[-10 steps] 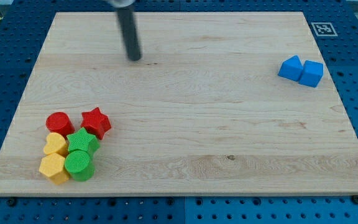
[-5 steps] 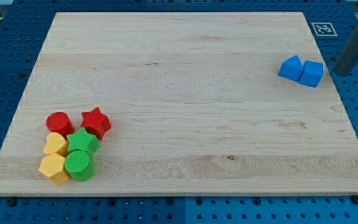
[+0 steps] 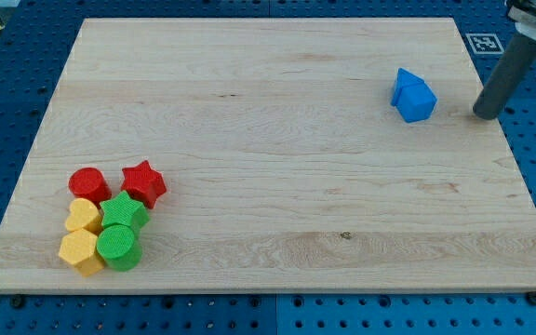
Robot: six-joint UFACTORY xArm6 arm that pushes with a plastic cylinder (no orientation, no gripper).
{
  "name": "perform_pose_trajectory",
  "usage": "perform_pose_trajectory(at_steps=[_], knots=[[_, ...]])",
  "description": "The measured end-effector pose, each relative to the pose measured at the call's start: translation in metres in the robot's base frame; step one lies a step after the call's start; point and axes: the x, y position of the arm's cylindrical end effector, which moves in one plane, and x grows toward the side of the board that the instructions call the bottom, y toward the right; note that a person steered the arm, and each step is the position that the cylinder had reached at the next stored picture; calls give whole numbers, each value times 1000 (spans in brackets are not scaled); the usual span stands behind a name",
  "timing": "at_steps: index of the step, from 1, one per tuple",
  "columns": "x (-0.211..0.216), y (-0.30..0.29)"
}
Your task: Move the blue blocks close to the group of the blocks
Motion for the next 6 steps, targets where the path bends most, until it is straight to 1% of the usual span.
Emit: perform_pose_trajectory(at_steps=[1, 2, 3, 5, 6], knots=[[-4, -74], [24, -183], [46, -260], [44, -278], [81, -317]])
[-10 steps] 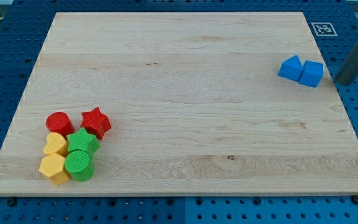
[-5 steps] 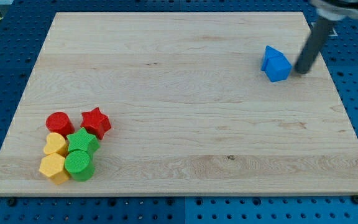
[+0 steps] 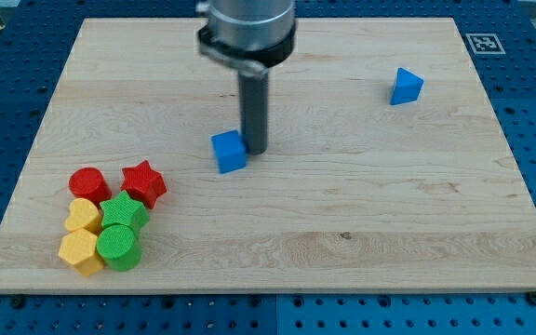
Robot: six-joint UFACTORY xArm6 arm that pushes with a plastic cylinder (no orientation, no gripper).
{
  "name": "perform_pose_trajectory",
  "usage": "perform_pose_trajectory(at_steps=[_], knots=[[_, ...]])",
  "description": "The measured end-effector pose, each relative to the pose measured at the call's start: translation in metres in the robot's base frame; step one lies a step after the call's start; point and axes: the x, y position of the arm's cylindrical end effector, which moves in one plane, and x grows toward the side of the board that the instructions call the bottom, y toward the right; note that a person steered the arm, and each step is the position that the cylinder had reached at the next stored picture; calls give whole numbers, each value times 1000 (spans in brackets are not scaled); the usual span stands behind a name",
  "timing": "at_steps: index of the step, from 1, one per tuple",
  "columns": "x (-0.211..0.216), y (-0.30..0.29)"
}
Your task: Move the blue blocks close to the group of the blocks
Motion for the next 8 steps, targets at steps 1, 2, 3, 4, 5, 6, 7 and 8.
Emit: perform_pose_trajectory(at_steps=[1, 2, 3, 4, 5, 6, 7, 8], knots=[[31, -23], [13, -27], [-25, -28], [-26, -40], [2, -40], [30, -40], [48, -40], [55, -40]])
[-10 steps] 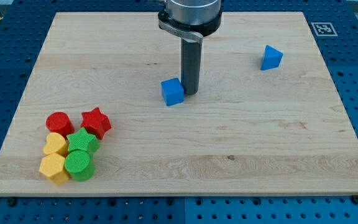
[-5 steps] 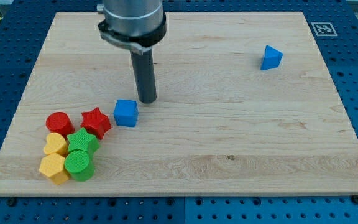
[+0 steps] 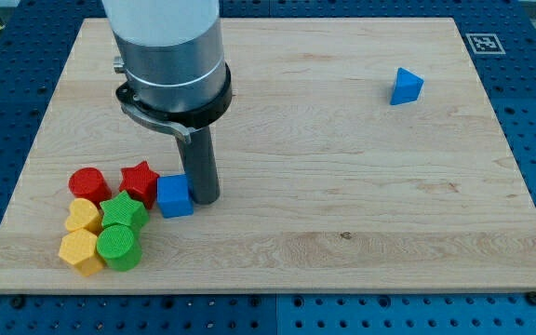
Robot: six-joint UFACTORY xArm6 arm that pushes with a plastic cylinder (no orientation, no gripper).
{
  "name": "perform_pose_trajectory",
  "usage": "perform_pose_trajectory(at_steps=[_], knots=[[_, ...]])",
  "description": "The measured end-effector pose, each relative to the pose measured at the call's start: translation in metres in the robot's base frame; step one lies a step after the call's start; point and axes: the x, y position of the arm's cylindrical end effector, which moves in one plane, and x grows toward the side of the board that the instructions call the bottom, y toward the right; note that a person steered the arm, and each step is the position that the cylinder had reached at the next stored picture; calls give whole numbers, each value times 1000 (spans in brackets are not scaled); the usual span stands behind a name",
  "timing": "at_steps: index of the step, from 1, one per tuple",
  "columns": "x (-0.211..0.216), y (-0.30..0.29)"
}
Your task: Move the blue blocks close to the group of the blocks
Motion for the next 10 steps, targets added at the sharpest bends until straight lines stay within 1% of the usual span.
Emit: perform_pose_trajectory(at_steps=[2, 3, 4, 5, 6, 7, 8, 9, 10], knots=[[-54, -3], [-118, -3], [-188, 39], [-228, 118], [-244, 207], [-231, 282], [-185, 300], [-147, 227], [-128, 150]])
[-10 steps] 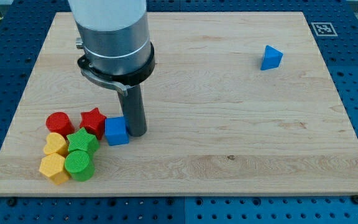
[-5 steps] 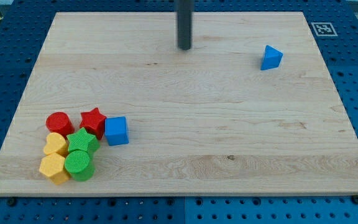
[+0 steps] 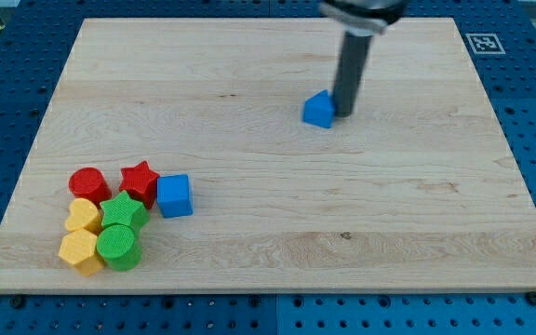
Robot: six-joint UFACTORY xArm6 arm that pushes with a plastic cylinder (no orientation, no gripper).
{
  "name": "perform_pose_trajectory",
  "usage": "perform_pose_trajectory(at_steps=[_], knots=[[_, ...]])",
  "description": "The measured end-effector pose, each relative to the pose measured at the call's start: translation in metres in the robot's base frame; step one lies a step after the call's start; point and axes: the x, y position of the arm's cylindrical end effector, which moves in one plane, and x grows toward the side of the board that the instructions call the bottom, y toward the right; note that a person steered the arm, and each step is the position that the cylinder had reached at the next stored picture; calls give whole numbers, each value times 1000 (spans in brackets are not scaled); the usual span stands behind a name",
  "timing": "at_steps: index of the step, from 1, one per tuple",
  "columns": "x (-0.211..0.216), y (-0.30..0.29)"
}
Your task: Move the blue blocks close to the group of the blocks
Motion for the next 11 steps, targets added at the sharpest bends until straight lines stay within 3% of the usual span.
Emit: perform_pose_trajectory(at_steps=[2, 3, 6, 11], knots=[[-14, -1], [-8, -32], [126, -101], [157, -156]])
